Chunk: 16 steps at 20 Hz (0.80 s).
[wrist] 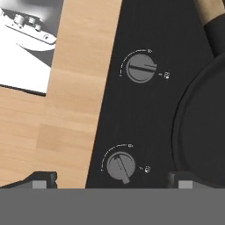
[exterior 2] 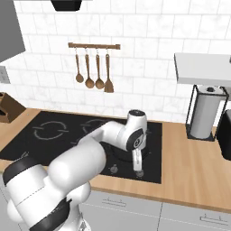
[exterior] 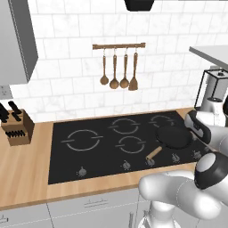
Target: Turn off the front right burner of the stove.
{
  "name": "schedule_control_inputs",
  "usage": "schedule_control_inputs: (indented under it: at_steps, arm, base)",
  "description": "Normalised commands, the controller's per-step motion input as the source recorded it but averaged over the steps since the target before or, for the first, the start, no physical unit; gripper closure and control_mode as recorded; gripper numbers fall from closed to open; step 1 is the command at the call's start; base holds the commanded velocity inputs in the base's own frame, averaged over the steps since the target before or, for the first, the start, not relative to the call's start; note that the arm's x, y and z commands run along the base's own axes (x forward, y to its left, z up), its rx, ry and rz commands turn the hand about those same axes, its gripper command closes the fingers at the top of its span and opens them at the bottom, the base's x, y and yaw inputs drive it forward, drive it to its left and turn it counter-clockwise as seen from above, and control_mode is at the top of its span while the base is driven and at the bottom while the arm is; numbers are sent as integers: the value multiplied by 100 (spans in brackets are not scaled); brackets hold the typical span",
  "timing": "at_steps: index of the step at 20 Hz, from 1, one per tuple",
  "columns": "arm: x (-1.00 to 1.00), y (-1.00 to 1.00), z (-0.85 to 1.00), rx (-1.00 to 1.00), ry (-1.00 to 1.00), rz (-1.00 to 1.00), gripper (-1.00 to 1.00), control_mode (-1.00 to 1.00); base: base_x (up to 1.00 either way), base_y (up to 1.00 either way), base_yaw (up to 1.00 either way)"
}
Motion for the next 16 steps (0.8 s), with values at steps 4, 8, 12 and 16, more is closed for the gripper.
schedule_control_inputs:
  at_steps: [4,8,12,16]
  arm:
    - [0,-8,-28,0,0,0,-100,-100]
    - [0,-8,-36,0,0,0,-100,-100]
    - [0,-12,-24,0,0,0,-100,-100]
    - [3,-11,-13,0,0,0,-100,-100]
  base:
    - [0,0,0]
    - [0,0,0]
    - [0,0,0]
    - [0,0,0]
